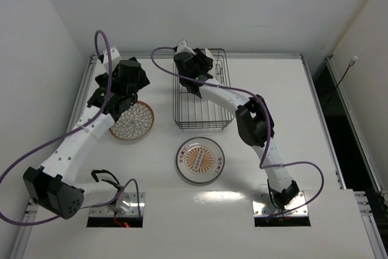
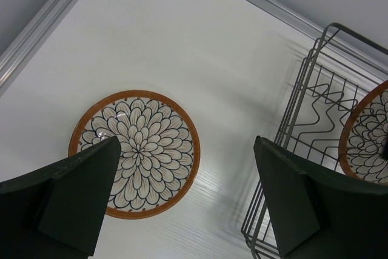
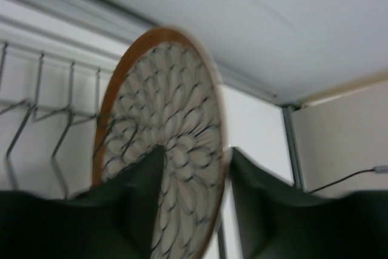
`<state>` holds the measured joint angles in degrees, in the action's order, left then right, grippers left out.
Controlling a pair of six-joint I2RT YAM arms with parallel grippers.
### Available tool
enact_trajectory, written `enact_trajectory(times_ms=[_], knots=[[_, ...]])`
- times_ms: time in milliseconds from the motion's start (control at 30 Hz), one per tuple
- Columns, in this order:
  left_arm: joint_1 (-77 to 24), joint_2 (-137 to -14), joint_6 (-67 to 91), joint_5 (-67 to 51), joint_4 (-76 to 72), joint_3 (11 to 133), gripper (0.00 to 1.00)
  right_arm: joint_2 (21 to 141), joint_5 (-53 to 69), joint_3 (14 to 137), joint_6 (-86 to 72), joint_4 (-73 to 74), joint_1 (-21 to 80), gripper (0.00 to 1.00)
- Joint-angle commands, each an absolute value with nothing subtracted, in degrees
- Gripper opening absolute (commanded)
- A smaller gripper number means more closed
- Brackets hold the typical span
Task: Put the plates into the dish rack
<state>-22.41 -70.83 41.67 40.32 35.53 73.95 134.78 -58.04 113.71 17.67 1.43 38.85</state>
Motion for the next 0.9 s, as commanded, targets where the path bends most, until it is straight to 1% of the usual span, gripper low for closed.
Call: enact_trajectory(times_ms=[0,33,67,133,233,367,433,500,600,667,733,767,800,867], knots=[[-22.15,-69.96,42.63,41.4,34.19,74.0,0.91,137.03,-56.86,112.67,13.01,9.32,39.81,0.49],[-22.15,-69.96,42.63,41.4,34.19,74.0,0.91,136.41,-57.47,112.68,13.01,9.32,39.81,0.53],[-22.15,-69.96,42.63,41.4,34.19,74.0,0.91,136.41,-58.44,114.07,13.01,9.84,40.34,0.61],[-22.15,-69.96,42.63,41.4,34.19,74.0,0.91,134.75,-59.5,114.95,13.01,9.84,40.34,0.68],[-22.15,-69.96,42.63,41.4,34.19,74.0,0.91,132.46,-60.03,117.85,11.7,11.42,40.34,0.73],[-22.15,-69.96,42.63,41.4,34.19,74.0,0.91,130.88,-60.73,123.12,11.69,14.15,40.86,0.76],[-22.15,-69.96,42.1,41.4,34.19,74.0,0.91,128.34,-62.22,123.75,11.69,14.68,40.87,0.81],[-22.15,-69.96,41.4,41.4,33.41,74.0,0.91,125.61,-62.23,123.75,10.91,14.68,41.4,0.84],[-22.15,-69.96,40.61,40.08,32.09,73.39,0.91,119.72,-58.72,123.75,6.17,20.36,41.4,0.87],[-22.15,-69.96,39.21,40.08,31.47,73.39,0.91,114.99,-54.77,123.14,0.55,24.67,41.4,0.87],[-22.15,-69.96,37.45,39.12,30.33,72.86,0.92,111.38,-49.15,119.55,-6.37,30.92,40.61,0.89],[-22.15,-69.96,35.7,35.98,28.76,71.47,0.94,109.27,-46.96,117.53,-7.98,32.16,40.61,0.93],[-22.15,-69.96,34.55,34.21,26.48,71.46,0.94,104.81,-42.84,115.25,-9.39,34.08,39.74,0.93],[-22.15,-71.27,32.17,28.86,24.53,70.32,0.94,100.31,-38.61,108.92,-12.29,35.68,39.12,0.93]])
